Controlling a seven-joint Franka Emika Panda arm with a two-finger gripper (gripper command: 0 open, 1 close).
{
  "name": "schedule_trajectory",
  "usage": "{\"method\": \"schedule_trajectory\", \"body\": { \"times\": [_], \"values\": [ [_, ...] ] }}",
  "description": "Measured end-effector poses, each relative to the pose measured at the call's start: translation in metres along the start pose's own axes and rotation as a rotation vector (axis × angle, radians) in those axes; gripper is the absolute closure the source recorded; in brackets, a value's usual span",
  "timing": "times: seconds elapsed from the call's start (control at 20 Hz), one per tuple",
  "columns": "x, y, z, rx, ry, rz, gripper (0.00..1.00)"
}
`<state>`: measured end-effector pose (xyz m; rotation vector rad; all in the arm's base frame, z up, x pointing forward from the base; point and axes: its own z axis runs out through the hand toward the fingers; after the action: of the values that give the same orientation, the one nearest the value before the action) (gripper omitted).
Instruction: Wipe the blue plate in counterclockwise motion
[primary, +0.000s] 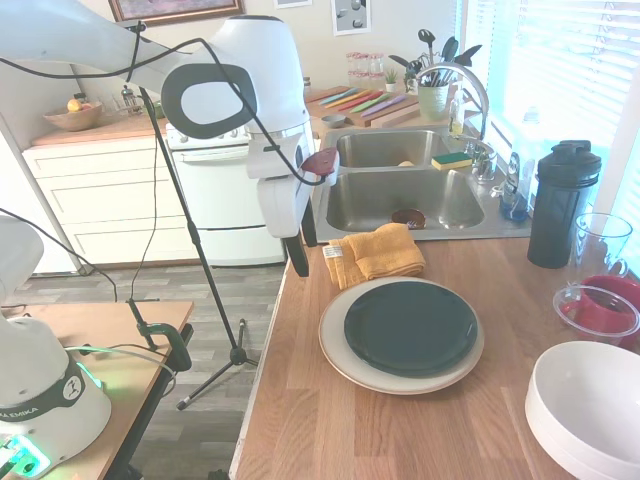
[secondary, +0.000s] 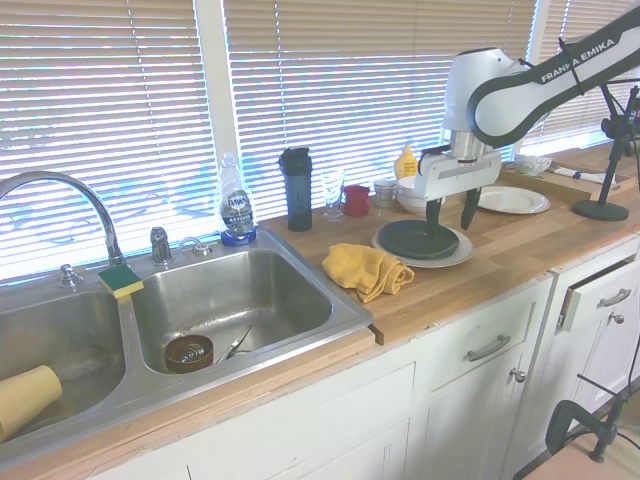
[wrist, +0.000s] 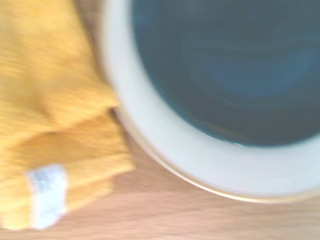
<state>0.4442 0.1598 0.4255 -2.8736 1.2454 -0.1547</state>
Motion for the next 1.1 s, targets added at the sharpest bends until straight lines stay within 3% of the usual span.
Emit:
{"method": "schedule_trajectory", "body": {
  "times": [0.7, 1.1],
  "values": [
    [-0.03, -0.086, -0.014, 0.009, 0.007, -0.106, 0.0],
    [-0.055, -0.12, 0.01, -0.037, -0.014, -0.179, 0.0]
  ]
}}
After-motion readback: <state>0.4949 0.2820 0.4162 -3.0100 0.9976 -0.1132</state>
